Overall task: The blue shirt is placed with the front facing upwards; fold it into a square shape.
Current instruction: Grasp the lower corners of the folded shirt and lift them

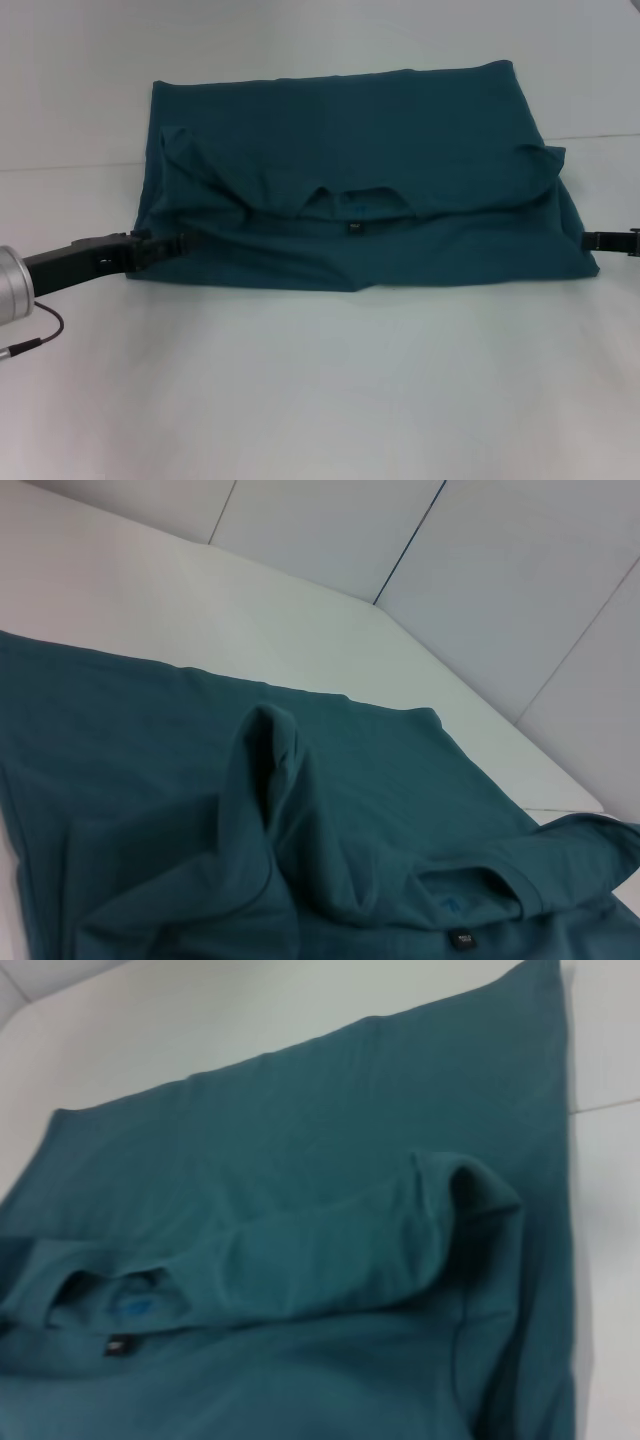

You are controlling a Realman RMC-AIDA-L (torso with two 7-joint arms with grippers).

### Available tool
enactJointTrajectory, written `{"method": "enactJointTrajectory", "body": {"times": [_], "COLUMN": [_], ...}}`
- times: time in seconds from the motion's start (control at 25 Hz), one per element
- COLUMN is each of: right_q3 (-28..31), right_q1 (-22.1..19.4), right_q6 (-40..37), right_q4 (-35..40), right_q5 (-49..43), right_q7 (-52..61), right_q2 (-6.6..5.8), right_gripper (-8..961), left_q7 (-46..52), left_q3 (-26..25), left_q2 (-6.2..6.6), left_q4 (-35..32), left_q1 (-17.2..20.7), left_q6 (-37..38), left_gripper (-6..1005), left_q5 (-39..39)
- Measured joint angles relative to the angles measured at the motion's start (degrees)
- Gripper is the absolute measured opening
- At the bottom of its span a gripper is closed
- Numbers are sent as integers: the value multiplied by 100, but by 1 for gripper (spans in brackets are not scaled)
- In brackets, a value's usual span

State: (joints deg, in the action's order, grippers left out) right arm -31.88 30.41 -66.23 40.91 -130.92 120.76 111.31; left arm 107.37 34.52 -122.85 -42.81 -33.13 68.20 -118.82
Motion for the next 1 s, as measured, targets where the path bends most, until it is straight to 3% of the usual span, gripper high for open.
{"method": "enactJointTrajectory", "body": {"times": [0.36,0.84,1.0], "right_q3": [-4,-83,-90], "right_q1": [248,428,457], "right_q6": [878,1227,1246], "right_q4": [-423,-800,-816], "right_q5": [-70,-67,-65], "right_q7": [-194,-201,-202], "right_q2": [192,222,230], "right_gripper": [594,594,544], "left_q7": [14,-1,-2], "left_q3": [1,2,1], "left_q2": [-18,-55,-55], "left_q4": [-1,12,12], "left_q1": [-22,-44,-47], "left_q6": [-2,-114,-132], "left_gripper": [903,903,903], "left_q5": [12,-3,-3]}}
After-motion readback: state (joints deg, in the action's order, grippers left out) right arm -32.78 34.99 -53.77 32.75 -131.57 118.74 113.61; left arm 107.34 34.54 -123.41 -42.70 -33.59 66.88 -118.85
